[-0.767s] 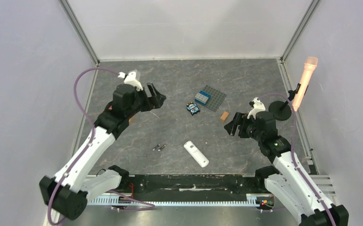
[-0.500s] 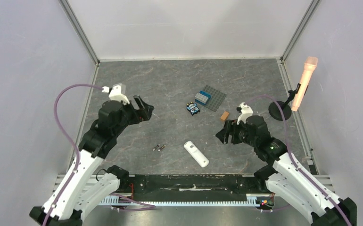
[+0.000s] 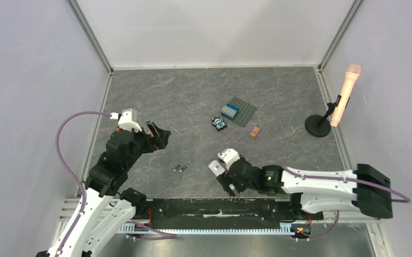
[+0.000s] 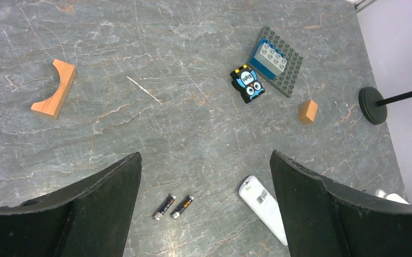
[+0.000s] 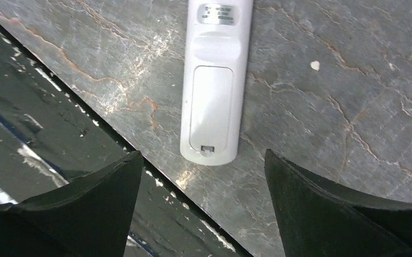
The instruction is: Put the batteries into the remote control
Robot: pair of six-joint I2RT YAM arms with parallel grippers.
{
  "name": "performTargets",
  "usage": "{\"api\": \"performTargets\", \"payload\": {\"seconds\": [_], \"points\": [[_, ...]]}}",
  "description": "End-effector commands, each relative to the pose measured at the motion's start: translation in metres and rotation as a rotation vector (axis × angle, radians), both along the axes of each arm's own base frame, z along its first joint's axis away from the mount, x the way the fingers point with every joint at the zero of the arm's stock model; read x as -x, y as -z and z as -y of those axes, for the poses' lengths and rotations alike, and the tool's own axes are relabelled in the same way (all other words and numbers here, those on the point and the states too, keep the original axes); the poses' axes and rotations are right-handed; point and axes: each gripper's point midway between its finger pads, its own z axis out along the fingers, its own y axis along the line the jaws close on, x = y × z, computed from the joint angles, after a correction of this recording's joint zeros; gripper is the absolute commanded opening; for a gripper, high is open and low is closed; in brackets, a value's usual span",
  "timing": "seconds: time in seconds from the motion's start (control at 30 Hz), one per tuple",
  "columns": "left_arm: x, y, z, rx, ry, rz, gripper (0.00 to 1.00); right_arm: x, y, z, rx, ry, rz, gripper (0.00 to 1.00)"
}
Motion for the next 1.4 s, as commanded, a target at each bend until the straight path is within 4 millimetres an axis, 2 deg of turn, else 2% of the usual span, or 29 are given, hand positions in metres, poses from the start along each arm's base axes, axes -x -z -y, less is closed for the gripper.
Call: {"api": "performTargets", "payload": {"seconds": [0.0,0.2,0.37,0.67,0.77,0.97,1.1,1.17,1.33,1.37], "points": [[-0.003,0.000,0.005,0.021,0.011,-0.008,0.95,-0.018,-0.014,-0.020,0.043,0.071,0.132,0.87],[-0.003,0.008,0.010,0.046,0.019,-0.026,0.94,-0.018,-0.004,-0.029,0.043,0.100,0.104,0.85],[-0.004,0.013,0.005,0.047,-0.012,-0.017,0.94,-0.011,0.016,-0.025,0.080,0.087,0.056,0.82],[-0.002,0.017,0.017,0.087,0.048,-0.007,0.94,-0.009,0.035,-0.021,0.030,0.086,-0.078,0.70],[-0.003,0.018,0.015,0.108,0.019,-0.018,0.94,-0.008,0.042,-0.016,0.030,0.081,-0.119,0.63],[-0.004,0.026,0.020,0.108,0.028,-0.076,0.94,-0.010,0.048,-0.014,0.067,0.049,-0.117,0.36],[-0.004,0.030,0.034,0.139,0.083,-0.105,0.94,-0.018,0.041,-0.026,0.049,0.004,-0.083,0.31],[-0.001,0.033,0.045,0.165,0.140,-0.122,0.93,-0.023,0.031,-0.038,0.009,-0.023,-0.070,0.30],[0.006,0.044,0.073,0.247,0.260,-0.205,0.91,-0.044,-0.019,-0.077,-0.210,-0.063,-0.017,0.29],[0.007,0.047,0.076,0.256,0.275,-0.226,0.91,-0.043,-0.027,-0.083,-0.254,-0.085,-0.034,0.29]]}}
